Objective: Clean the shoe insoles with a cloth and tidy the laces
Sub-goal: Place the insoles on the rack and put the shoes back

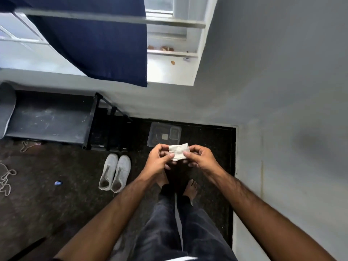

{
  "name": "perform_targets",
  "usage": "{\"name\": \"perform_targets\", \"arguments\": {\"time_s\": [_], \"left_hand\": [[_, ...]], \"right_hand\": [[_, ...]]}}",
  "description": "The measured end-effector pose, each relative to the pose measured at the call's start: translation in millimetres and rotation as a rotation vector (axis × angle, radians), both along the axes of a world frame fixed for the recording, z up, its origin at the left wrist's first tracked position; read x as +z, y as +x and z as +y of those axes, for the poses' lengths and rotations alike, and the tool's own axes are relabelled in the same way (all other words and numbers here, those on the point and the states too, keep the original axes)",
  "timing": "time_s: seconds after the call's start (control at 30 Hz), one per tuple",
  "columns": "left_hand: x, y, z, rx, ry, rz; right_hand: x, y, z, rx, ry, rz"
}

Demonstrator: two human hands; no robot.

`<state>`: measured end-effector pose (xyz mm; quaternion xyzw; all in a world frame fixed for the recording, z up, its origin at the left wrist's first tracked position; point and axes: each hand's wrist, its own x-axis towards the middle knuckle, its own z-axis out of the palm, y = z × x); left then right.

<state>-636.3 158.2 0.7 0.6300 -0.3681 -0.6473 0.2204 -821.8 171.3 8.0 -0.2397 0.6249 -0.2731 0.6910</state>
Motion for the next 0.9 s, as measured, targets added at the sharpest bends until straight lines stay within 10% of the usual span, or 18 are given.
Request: {"name": "perform_targets", "arguments": {"time_s": [0.6,0.9], "left_hand": [[-455,1,-75,-0.173,0.0,-0.36],[-603,-6,-94,-0.086,0.069,-0.261]], "right_hand": [[-465,-15,-150,0.231,-0.141,0.495],[-605,-4,-170,0.333,-0.344,0.686]]}}
